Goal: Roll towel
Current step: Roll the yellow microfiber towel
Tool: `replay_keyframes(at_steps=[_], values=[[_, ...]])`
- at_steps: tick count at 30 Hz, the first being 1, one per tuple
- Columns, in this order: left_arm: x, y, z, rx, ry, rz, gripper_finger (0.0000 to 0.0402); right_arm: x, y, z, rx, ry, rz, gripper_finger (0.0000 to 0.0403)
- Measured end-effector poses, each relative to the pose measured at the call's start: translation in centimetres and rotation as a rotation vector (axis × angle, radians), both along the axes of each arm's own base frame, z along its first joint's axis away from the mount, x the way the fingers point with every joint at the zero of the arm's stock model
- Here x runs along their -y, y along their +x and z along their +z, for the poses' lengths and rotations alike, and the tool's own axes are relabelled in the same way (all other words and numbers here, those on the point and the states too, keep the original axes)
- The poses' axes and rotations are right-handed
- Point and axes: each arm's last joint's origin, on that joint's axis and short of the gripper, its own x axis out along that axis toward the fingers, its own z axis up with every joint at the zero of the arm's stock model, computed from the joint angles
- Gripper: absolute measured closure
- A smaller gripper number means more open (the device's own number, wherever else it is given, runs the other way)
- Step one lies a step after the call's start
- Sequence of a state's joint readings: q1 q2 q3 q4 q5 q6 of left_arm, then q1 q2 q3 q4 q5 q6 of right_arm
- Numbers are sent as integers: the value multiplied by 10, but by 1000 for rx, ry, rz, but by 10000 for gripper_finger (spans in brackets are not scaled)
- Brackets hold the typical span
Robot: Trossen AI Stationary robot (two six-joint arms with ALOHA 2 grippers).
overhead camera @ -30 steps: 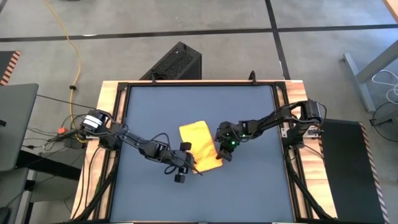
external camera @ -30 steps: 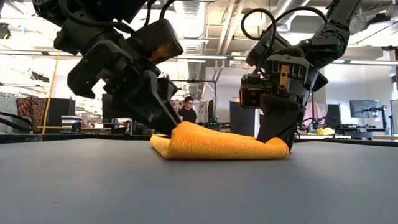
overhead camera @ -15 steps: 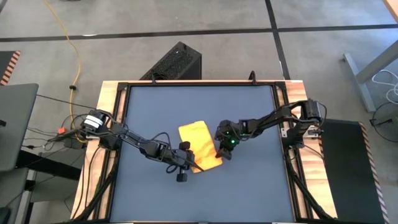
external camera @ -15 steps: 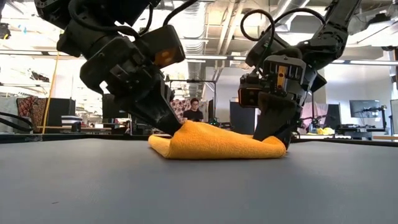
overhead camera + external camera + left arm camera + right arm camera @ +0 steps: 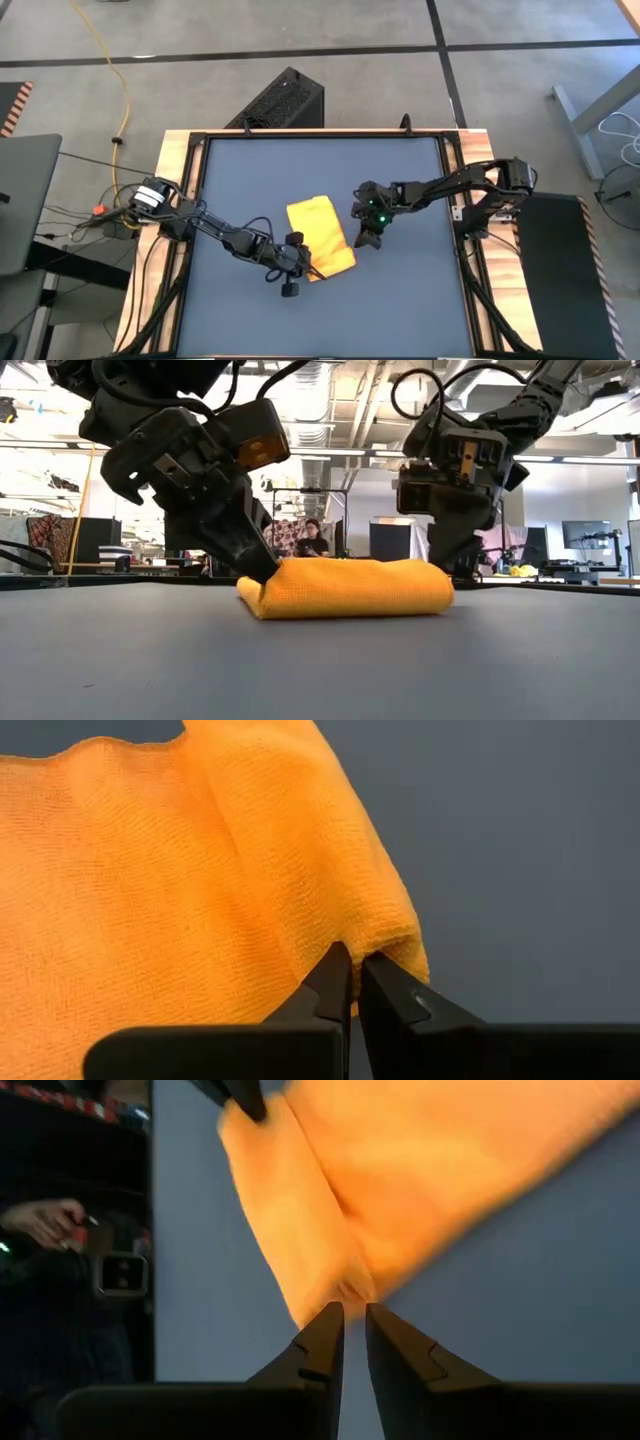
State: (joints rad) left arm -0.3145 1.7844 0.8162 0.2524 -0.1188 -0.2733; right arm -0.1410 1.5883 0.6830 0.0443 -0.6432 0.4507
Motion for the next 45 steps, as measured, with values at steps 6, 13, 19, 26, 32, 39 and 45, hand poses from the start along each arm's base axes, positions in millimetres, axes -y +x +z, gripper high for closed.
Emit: replay_keyframes(at_steps=[6, 13, 19, 26, 32, 39, 45], values=[[0, 0, 0, -10, -10, 3, 401, 3, 6, 5, 109, -52, 14, 322], [0, 0, 0, -7, -23, 14, 401, 23, 23, 10, 288, -296, -161, 316], [-2, 1, 0, -8, -39, 30, 401, 37, 51, -4, 276, -297, -165, 317], [-2, 0, -1, -24, -68, 41, 401, 40, 80, -18, 241, -339, -154, 334], [-1, -1, -2, -44, -104, 70, 401, 44, 83, -28, 127, -419, -219, 364], [5, -6, -4, -90, -152, 126, 401, 45, 82, -29, 89, -453, -268, 384], [5, -7, -5, -99, -157, 146, 401, 42, 82, -28, 78, -430, -294, 373]])
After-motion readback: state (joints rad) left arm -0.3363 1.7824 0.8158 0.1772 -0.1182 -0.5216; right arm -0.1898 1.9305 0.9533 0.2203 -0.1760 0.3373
